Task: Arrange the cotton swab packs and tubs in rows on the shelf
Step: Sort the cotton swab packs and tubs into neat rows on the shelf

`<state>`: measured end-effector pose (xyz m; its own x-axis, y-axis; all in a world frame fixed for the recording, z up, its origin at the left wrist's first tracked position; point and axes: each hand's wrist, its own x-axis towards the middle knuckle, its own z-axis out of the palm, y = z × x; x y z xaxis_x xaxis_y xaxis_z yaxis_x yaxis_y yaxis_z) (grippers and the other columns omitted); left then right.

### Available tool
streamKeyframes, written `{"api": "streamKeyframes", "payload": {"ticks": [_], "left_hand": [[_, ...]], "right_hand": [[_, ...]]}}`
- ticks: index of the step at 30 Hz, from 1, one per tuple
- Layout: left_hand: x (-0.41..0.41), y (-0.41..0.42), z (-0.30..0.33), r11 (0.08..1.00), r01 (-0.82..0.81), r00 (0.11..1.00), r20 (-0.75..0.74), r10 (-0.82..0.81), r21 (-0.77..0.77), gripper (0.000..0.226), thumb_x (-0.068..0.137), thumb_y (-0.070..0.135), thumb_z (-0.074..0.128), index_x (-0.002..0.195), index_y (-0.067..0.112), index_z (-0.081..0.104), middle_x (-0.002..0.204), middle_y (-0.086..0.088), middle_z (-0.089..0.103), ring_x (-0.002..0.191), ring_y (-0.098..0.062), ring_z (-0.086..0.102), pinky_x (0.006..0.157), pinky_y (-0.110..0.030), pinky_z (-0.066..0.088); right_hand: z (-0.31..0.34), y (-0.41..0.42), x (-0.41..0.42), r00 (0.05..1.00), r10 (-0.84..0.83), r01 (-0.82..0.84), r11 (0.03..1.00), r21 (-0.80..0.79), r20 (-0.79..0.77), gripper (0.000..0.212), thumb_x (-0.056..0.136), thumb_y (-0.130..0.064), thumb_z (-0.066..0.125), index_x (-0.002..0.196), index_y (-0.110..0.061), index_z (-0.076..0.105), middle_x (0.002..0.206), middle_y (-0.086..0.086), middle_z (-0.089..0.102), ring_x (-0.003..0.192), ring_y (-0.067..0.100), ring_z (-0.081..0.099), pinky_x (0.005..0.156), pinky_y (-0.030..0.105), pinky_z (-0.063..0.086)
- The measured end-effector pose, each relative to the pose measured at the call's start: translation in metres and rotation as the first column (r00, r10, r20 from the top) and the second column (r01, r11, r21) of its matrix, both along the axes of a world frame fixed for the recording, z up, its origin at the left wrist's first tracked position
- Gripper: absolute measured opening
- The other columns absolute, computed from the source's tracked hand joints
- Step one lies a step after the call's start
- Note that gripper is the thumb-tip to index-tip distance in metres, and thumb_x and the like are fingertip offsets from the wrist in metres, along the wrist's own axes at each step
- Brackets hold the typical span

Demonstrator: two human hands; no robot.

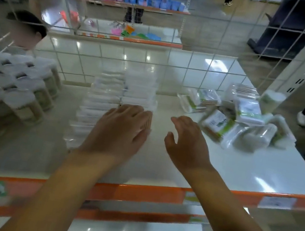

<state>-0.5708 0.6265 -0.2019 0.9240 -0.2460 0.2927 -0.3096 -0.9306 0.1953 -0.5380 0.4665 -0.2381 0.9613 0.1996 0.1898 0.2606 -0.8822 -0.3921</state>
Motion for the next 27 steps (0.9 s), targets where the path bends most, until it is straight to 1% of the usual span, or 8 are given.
{"api": "streamKeyframes", "payload": {"ticks": [2,5,9,12,20,22,24,27], "left_hand": [[0.005,-0.02,-0.003,0.999,0.016,1.0,0.006,-0.016,-0.037,0.035,0.083,0.029,0.051,0.109,0.009,0.065,0.105,-0.007,0.067,0.099,-0.029,0.062,0.079,-0.039,0.049],[0.014,-0.047,-0.008,0.998,0.041,0.999,0.014,-0.04,-0.042,0.042,0.085,0.034,0.043,0.11,0.009,0.065,0.106,-0.008,0.067,0.099,-0.028,0.064,0.079,-0.039,0.05],[0.023,-0.086,-0.016,0.995,0.081,0.996,0.035,-0.079,-0.053,0.045,0.081,0.035,0.038,0.103,0.009,0.067,0.097,-0.007,0.069,0.089,-0.026,0.066,0.073,-0.039,0.053],[0.03,-0.115,-0.025,0.993,0.11,0.994,0.03,-0.109,-0.047,0.043,0.08,0.035,0.038,0.102,0.011,0.067,0.093,-0.006,0.069,0.086,-0.026,0.066,0.07,-0.038,0.054],[0.066,-0.159,-0.059,0.995,0.097,0.99,-0.105,-0.099,-0.02,0.028,0.088,0.021,0.049,0.11,0.01,0.061,0.106,-0.009,0.064,0.093,-0.03,0.058,0.075,-0.034,0.043],[0.075,-0.163,-0.065,0.995,0.095,0.99,-0.11,-0.091,0.031,0.031,0.088,0.025,0.048,0.115,0.016,0.061,0.11,-0.006,0.063,0.097,-0.027,0.057,0.08,-0.033,0.044],[0.083,-0.166,-0.066,0.99,0.073,0.993,-0.106,-0.06,0.122,0.035,0.091,0.031,0.044,0.121,0.021,0.058,0.113,-0.003,0.061,0.101,-0.024,0.057,0.083,-0.032,0.045],[0.091,-0.169,-0.064,0.977,0.037,0.994,-0.104,-0.015,0.212,0.034,0.093,0.034,0.042,0.118,0.017,0.058,0.112,-0.006,0.06,0.101,-0.024,0.056,0.081,-0.033,0.044]], "right_hand": [[-0.005,-0.024,0.003,0.999,-0.031,0.031,0.999,-0.024,-0.021,0.041,0.089,-0.015,0.048,0.13,-0.008,0.049,0.132,0.008,0.048,0.123,0.025,0.041,0.098,0.03,0.032],[-0.011,-0.058,0.007,0.997,-0.072,0.071,0.997,-0.029,-0.037,0.041,0.09,-0.016,0.047,0.131,-0.011,0.048,0.135,0.006,0.047,0.126,0.023,0.038,0.1,0.029,0.03],[-0.016,-0.097,0.012,0.992,-0.111,0.112,0.994,0.007,-0.055,0.043,0.09,-0.018,0.047,0.133,-0.022,0.048,0.131,0.0,0.049,0.124,0.02,0.039,0.095,0.032,0.038],[-0.018,-0.121,0.016,0.988,-0.154,0.155,0.987,0.038,-0.022,0.038,0.088,-0.014,0.052,0.126,-0.013,0.054,0.127,0.007,0.053,0.119,0.025,0.046,0.089,0.034,0.041],[-0.008,-0.144,0.066,0.999,0.008,-0.012,0.994,0.104,0.034,0.042,0.081,0.002,0.054,0.122,-0.005,0.058,0.125,0.012,0.055,0.115,0.03,0.049,0.092,0.034,0.04],[-0.004,-0.141,0.084,0.995,0.101,-0.101,0.995,0.006,0.009,0.044,0.077,0.001,0.056,0.12,-0.005,0.058,0.124,0.015,0.054,0.115,0.032,0.048,0.092,0.036,0.042],[0.0,-0.135,0.099,0.981,0.157,-0.174,0.97,-0.17,-0.11,0.045,0.08,-0.011,0.059,0.125,-0.009,0.052,0.13,0.013,0.045,0.123,0.031,0.039,0.1,0.038,0.037],[0.001,-0.129,0.112,0.945,0.104,-0.212,0.917,-0.339,-0.311,0.054,0.088,-0.027,0.054,0.137,-0.014,0.035,0.141,0.018,0.03,0.128,0.038,0.03,0.104,0.046,0.029]]}}
